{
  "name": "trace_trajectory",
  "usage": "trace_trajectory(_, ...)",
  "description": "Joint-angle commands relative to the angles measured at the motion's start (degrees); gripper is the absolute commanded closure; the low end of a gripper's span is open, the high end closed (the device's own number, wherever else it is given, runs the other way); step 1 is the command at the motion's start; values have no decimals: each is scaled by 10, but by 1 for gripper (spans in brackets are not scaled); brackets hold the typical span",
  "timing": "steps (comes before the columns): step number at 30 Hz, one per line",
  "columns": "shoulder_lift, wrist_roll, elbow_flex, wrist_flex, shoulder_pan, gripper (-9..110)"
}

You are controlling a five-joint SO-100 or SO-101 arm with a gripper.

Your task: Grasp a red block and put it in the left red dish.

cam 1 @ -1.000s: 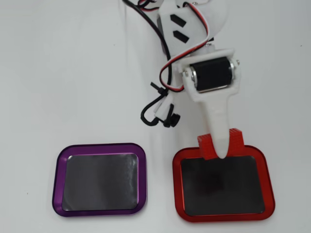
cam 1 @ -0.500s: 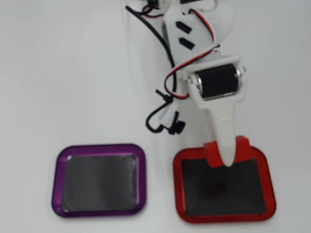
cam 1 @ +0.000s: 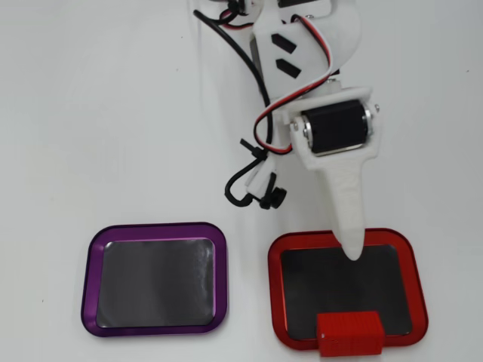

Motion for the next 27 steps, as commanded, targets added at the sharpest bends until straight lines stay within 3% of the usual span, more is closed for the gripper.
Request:
trace_trajectory(1, 13, -2, -22, -10, -2, 90)
trace_trajectory(5, 18, -2, -25, 18, -4, 90)
trace_trajectory(10, 93, 1, -71, 164, 2, 87)
trace_trajectory(17, 284, 39, -96, 394, 4, 80)
trace_trajectory(27, 577, 41, -20, 581, 7, 80)
